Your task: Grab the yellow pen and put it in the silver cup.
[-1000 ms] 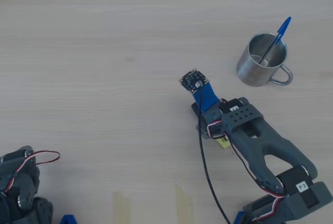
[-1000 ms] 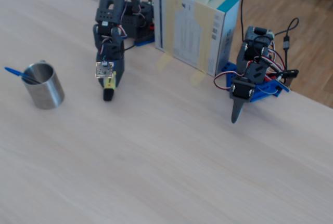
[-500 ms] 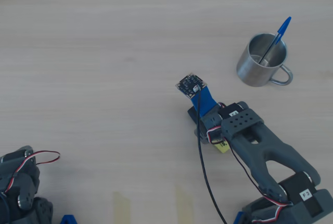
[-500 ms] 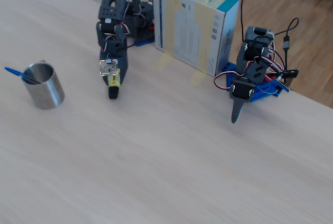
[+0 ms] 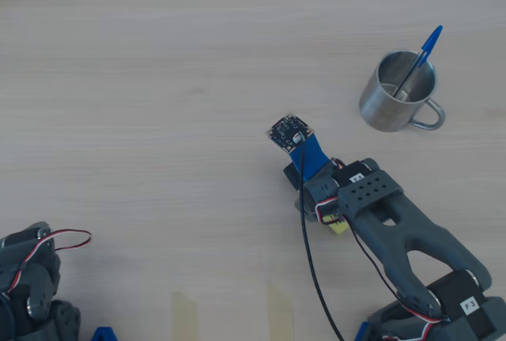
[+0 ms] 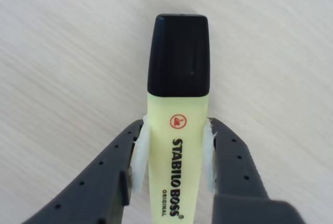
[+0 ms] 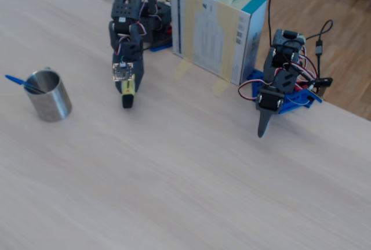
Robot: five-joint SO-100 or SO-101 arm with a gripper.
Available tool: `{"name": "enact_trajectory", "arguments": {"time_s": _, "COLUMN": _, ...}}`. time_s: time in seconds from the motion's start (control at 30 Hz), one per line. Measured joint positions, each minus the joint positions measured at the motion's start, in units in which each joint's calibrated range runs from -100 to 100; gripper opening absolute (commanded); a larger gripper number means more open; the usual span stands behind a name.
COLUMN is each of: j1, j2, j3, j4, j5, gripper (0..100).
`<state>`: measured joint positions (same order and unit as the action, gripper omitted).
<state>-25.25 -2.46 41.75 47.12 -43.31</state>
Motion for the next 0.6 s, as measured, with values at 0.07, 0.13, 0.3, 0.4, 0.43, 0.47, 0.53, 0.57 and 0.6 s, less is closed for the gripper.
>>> {"name": "enact_trajectory", "arguments": {"time_s": 0.07, "j1": 0.0, "j2": 0.0, "j3": 0.0, "j4": 0.0, "j5": 0.0, "gripper": 13}}
{"name": "enact_trajectory", "arguments": {"time_s": 0.13, "j1": 0.0, "j2": 0.0, "j3": 0.0, "j4": 0.0, "j5": 0.0, "gripper": 13}}
{"name": "enact_trajectory", "arguments": {"time_s": 0.3, "j1": 0.0, "j2": -2.1, "j3": 0.3, "j4": 0.0, "j5": 0.0, "gripper": 13}}
{"name": "enact_trajectory", "arguments": {"time_s": 0.4, "j1": 0.0, "j2": -4.1, "j3": 2.3, "j4": 0.0, "j5": 0.0, "gripper": 13}}
{"name": "enact_trajectory", "arguments": {"time_s": 0.43, "j1": 0.0, "j2": -4.8, "j3": 3.0, "j4": 0.0, "j5": 0.0, "gripper": 13}}
{"name": "enact_trajectory", "arguments": {"time_s": 0.47, "j1": 0.0, "j2": -5.5, "j3": 3.5, "j4": 0.0, "j5": 0.0, "gripper": 13}}
{"name": "enact_trajectory", "arguments": {"time_s": 0.53, "j1": 0.1, "j2": -7.2, "j3": 4.5, "j4": 0.0, "j5": 0.0, "gripper": 13}}
{"name": "enact_trajectory", "arguments": {"time_s": 0.57, "j1": 0.1, "j2": -8.1, "j3": 5.1, "j4": 0.0, "j5": 0.0, "gripper": 13}}
{"name": "enact_trajectory", "arguments": {"time_s": 0.6, "j1": 0.1, "j2": -9.0, "j3": 5.8, "j4": 0.0, "j5": 0.0, "gripper": 13}}
